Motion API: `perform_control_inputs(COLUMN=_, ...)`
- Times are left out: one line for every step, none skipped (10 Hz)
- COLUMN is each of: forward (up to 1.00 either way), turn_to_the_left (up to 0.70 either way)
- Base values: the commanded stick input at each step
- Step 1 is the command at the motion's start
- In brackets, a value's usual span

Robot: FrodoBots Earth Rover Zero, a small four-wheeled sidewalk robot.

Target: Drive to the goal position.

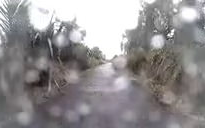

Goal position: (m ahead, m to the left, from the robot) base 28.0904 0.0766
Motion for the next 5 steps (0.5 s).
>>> perform_control_inputs(forward=1.0, turn_to_the_left=-0.25)
perform_control_inputs(forward=1.0, turn_to_the_left=-0.1)
perform_control_inputs(forward=1.0, turn_to_the_left=0.0)
perform_control_inputs(forward=1.0, turn_to_the_left=0.0)
perform_control_inputs(forward=1.0, turn_to_the_left=0.0)
